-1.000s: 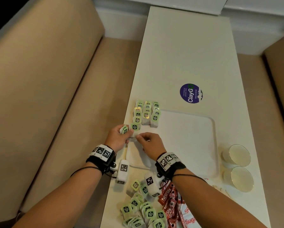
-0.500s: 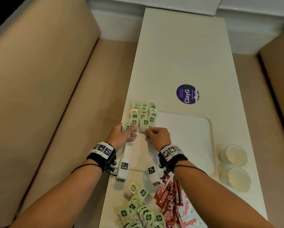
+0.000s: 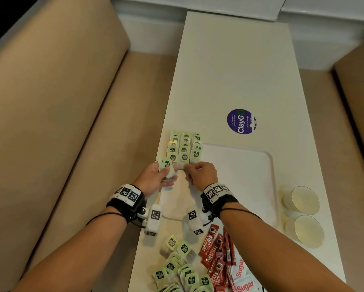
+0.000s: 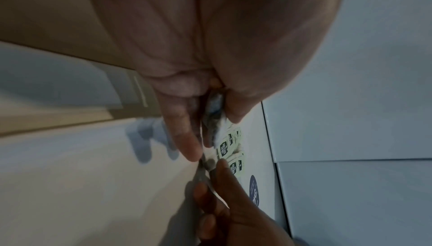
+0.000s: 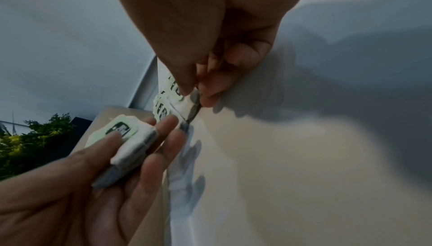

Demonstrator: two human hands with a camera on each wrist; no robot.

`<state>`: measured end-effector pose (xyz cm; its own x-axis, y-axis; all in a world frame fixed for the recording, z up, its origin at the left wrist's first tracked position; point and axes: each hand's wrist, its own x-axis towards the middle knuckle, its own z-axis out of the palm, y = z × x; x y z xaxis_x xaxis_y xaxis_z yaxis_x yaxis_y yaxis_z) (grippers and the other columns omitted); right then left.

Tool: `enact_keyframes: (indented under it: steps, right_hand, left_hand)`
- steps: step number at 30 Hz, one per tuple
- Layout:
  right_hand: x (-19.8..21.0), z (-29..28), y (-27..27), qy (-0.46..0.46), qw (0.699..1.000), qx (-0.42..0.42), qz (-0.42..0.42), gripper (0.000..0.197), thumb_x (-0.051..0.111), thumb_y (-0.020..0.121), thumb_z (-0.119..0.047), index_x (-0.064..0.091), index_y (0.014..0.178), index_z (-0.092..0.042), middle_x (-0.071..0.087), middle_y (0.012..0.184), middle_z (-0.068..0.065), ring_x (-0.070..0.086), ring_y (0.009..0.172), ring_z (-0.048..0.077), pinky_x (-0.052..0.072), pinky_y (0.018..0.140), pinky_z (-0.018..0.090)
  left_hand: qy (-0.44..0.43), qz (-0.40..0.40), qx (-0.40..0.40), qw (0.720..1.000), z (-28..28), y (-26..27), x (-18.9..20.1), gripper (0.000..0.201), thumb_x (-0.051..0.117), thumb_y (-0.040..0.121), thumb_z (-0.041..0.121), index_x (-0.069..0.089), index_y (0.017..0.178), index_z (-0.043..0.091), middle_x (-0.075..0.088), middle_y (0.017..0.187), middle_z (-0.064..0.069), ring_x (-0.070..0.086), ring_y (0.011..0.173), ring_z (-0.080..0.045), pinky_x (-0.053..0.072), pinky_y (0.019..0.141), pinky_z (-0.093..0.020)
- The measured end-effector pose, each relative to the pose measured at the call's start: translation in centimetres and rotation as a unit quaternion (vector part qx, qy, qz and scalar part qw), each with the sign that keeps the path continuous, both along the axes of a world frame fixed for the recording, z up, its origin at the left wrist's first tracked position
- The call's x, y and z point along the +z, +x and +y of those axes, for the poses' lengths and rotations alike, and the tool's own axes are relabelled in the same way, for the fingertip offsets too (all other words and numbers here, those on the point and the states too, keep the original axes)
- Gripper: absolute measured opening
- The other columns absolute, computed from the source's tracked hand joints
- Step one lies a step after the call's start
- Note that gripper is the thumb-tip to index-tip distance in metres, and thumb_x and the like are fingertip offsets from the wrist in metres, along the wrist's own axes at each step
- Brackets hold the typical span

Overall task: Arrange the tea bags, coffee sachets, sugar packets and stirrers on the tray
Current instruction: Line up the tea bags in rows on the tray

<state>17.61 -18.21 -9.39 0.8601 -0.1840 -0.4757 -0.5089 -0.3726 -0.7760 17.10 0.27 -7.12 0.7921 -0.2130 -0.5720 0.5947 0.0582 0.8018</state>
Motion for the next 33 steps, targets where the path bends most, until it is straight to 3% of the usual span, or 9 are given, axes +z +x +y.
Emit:
enact_keyframes:
  steps: [4, 6, 9, 13, 19, 24, 28, 33]
  right_hand:
    - [0.5, -0.1, -1.0, 0.014, 0.998, 0.049, -0.025, 0.041, 0.064, 0.097, -0.042, 0.071, 0.073, -0.009, 0.073, 0.067, 0.002, 0.061, 0.054, 0.014, 0.055, 0.067, 0.032]
    - [1.2, -0.1, -1.6, 0.053, 0.994, 0.087, -0.027, 0.039, 0.062, 0.100, -0.041, 0.071, 0.079, -0.010, 0.071, 0.068, -0.003, 0.056, 0.049, 0.011, 0.051, 0.058, 0.026]
    - [1.4, -0.1, -2.3, 0.082, 0.988, 0.130, -0.032, 0.026, 0.063, 0.100, -0.036, 0.074, 0.084, -0.019, 0.068, 0.068, -0.006, 0.053, 0.051, 0.012, 0.047, 0.054, 0.022]
    - [1.4, -0.3, -2.5, 0.115, 0.986, 0.117, -0.016, 0.020, 0.068, 0.097, -0.024, 0.073, 0.094, -0.005, 0.064, 0.072, 0.004, 0.050, 0.053, 0.013, 0.046, 0.054, 0.024]
    - [1.3, -1.9, -1.5, 0.056, 0.995, 0.085, -0.014, 0.028, 0.068, 0.096, -0.026, 0.072, 0.085, -0.001, 0.063, 0.066, 0.002, 0.050, 0.051, 0.014, 0.047, 0.054, 0.026]
    - [0.1, -4.2, -0.4, -0.006, 0.998, 0.055, 0.011, 0.042, 0.067, 0.089, -0.032, 0.059, 0.063, -0.001, 0.053, 0.055, 0.005, 0.046, 0.053, 0.018, 0.043, 0.059, 0.032]
    - [0.0, -4.4, 0.2, -0.045, 0.997, 0.059, 0.037, 0.036, 0.067, 0.087, -0.025, 0.059, 0.053, -0.017, 0.057, 0.053, 0.002, 0.050, 0.053, 0.017, 0.048, 0.061, 0.031]
    - [0.7, -4.0, 0.8, -0.055, 0.994, 0.077, 0.055, 0.036, 0.069, 0.090, -0.022, 0.067, 0.054, -0.018, 0.063, 0.052, -0.003, 0.057, 0.054, 0.013, 0.052, 0.063, 0.027]
  left_hand:
    - [0.037, -0.025, -0.017, 0.999, 0.2, 0.0, 0.1, 0.018, 0.051, 0.104, 0.013, 0.068, 0.111, 0.012, 0.075, 0.108, -0.015, 0.071, 0.092, -0.026, 0.057, 0.067, -0.023]
    - [0.049, -0.032, -0.019, 0.998, 0.1, 0.0, 0.2, 0.014, 0.057, 0.102, 0.016, 0.069, 0.109, 0.016, 0.077, 0.104, -0.011, 0.072, 0.089, -0.024, 0.056, 0.065, -0.024]
    - [0.061, -0.034, -0.010, 0.998, -0.3, 0.1, 0.6, 0.012, 0.062, 0.099, 0.016, 0.068, 0.109, 0.016, 0.078, 0.101, -0.004, 0.074, 0.083, -0.017, 0.056, 0.063, -0.023]
    - [0.054, -0.037, -0.009, 0.998, -0.9, 0.3, 0.5, 0.010, 0.065, 0.096, 0.013, 0.069, 0.106, 0.015, 0.078, 0.099, -0.003, 0.075, 0.080, -0.016, 0.057, 0.063, -0.023]
    - [0.104, -0.046, -0.004, 0.994, -0.5, 1.5, -0.4, 0.014, 0.074, 0.090, 0.013, 0.069, 0.103, 0.016, 0.074, 0.088, -0.002, 0.068, 0.076, -0.018, 0.053, 0.064, -0.026]
    - [0.177, -0.069, 0.005, 0.982, 0.0, 2.8, -0.7, 0.013, 0.071, 0.091, 0.009, 0.067, 0.102, 0.013, 0.070, 0.072, 0.005, 0.062, 0.063, -0.011, 0.048, 0.061, -0.027]
    - [0.218, -0.101, -0.040, 0.970, -0.4, 3.6, -0.5, 0.011, 0.069, 0.091, 0.006, 0.070, 0.101, 0.009, 0.071, 0.088, -0.003, 0.061, 0.072, -0.017, 0.051, 0.066, -0.029]
    - [0.235, -0.107, -0.058, 0.964, -0.7, 4.1, -0.6, 0.010, 0.067, 0.093, 0.010, 0.070, 0.100, 0.016, 0.075, 0.097, -0.005, 0.065, 0.077, -0.019, 0.054, 0.073, -0.035]
